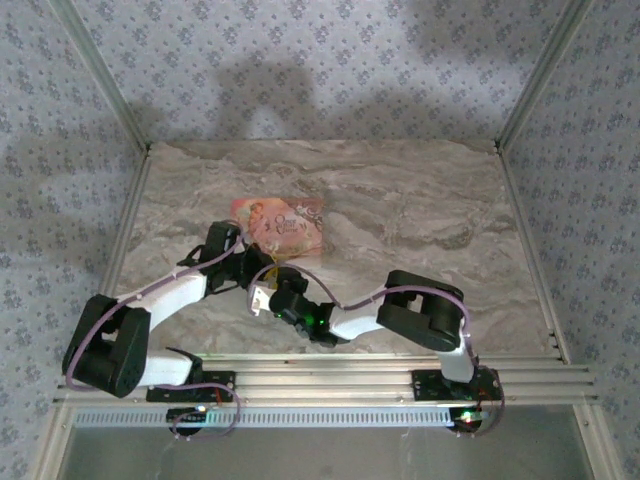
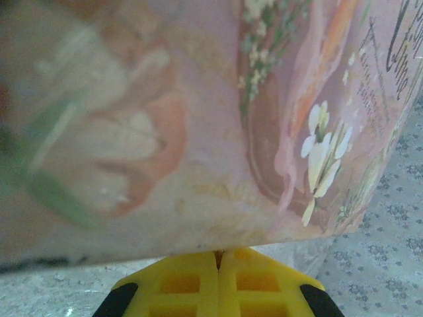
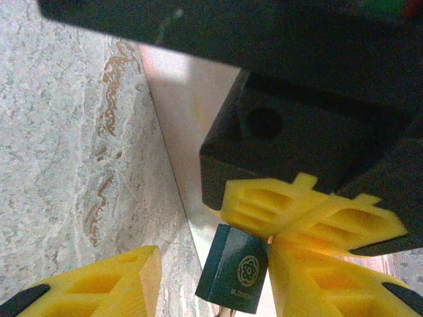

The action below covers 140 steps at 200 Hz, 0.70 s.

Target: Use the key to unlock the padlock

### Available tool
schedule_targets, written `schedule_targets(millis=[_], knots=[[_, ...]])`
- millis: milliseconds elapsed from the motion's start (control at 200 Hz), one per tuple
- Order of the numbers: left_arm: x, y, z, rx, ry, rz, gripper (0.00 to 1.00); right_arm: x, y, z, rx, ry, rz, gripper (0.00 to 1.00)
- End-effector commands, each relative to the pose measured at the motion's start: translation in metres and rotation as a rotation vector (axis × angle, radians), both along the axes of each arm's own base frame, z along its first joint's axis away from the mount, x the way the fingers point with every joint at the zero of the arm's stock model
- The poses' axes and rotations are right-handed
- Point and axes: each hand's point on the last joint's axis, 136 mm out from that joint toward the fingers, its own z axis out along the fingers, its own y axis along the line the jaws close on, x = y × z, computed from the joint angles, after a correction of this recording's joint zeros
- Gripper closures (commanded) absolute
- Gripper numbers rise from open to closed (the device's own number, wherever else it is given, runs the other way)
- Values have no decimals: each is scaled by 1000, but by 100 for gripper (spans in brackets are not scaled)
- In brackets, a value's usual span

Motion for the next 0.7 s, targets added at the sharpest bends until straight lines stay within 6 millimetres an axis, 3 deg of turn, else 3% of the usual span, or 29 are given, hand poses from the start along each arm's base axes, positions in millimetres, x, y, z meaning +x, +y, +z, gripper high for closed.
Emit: schedule_targets(millis=[0,160,365,695], knots=[[-14,-8,7,-63,83,-20,100,14,4,5,-1,-35,-17,54],[-14,-10,7,-76,90,-19,100,17,7,3,-16,-48,-9,64],[-14,-11,8,-90,94,-22,100,19,4,5,-28,-70,-10,100],[-16,-10,9,-98,83,-27,100,11,-10,16,30,-15,5,100]])
